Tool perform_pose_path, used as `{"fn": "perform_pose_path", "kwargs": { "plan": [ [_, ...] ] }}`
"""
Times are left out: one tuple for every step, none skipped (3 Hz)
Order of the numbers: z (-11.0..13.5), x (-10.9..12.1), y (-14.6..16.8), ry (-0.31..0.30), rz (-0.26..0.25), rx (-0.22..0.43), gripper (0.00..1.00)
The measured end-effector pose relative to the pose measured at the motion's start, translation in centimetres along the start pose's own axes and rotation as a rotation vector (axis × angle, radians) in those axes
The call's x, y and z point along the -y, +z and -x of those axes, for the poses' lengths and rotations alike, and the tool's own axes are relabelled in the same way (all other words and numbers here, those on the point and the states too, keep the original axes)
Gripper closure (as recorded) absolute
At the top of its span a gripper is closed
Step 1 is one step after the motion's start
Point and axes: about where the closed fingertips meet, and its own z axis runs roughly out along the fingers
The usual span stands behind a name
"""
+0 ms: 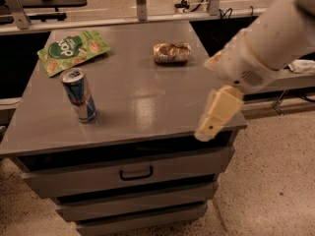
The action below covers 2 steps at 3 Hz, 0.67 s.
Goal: Knock redbull can over
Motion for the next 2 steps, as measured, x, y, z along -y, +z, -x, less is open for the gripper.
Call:
{"fn": "perform_pose_path", "kwargs": {
  "plan": [
    [5.8,-1.2,3.9,0.001,0.038,0.180,0.00],
    [7.3,-1.0,3.7,0.005,0.022,0.219,0.00]
  ]
}}
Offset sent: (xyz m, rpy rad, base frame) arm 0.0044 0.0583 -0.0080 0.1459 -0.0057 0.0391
